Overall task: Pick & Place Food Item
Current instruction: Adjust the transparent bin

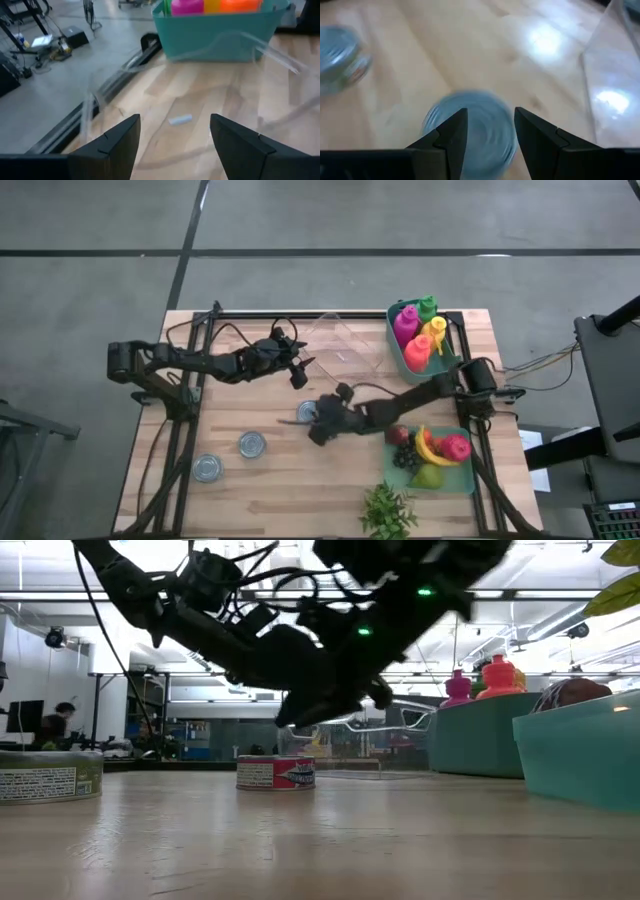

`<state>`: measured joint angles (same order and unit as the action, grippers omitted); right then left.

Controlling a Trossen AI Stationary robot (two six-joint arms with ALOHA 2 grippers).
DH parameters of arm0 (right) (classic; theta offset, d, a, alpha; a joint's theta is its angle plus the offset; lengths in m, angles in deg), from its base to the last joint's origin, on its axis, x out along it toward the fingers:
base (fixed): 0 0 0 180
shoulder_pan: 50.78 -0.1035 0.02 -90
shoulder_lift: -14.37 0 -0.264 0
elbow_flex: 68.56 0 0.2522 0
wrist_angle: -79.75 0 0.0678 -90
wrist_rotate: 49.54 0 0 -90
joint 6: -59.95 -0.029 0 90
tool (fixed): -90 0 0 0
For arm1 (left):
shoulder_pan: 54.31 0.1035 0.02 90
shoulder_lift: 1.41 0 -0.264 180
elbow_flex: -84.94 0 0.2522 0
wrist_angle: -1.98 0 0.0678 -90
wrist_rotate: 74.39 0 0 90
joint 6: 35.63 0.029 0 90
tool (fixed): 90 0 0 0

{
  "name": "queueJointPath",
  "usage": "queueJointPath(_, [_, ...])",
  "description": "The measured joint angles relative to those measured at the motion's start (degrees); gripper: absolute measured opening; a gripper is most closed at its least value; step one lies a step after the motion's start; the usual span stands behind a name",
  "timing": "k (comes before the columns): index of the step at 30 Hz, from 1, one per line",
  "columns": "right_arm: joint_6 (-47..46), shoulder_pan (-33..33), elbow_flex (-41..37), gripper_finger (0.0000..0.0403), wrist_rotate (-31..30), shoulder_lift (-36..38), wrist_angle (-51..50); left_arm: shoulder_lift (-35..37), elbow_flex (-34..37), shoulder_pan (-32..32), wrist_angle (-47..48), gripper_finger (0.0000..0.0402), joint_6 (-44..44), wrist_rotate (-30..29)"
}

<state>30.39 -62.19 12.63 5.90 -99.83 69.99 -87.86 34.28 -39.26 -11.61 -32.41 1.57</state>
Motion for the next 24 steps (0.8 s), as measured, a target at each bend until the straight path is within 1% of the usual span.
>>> queueJointPath(3, [-0.5,2.6,4.2,0.0157,-0.9,-1.1,-6.1,0.0,0.1,0.0,2.6,0.0245,0.0,-0.2])
queueJointPath(8, [-6.0,5.4,9.0,0.0157,-7.6,-1.4,-18.6,0.0,0.1,0.0,8.1,0.0245,-0.1,-1.0])
queueJointPath(10, [-6.8,6.3,10.2,0.0157,-8.3,-1.4,-22.3,0.0,0.2,0.0,9.8,0.0245,-0.2,-1.1])
queueJointPath(14, [-7.5,7.5,10.5,0.0157,-8.6,-1.4,-25.0,0.0,0.2,0.0,12.8,0.0245,-0.2,-1.1])
queueJointPath(20, [-7.6,8.9,8.4,0.0157,-8.6,-1.4,-25.9,0.0,0.2,0.0,14.9,0.0245,-0.4,-1.1])
queueJointPath(24, [-7.6,9.4,8.2,0.0157,-9.1,-1.3,-30.6,0.0,0.2,0.0,15.2,0.0245,-0.4,-1.2])
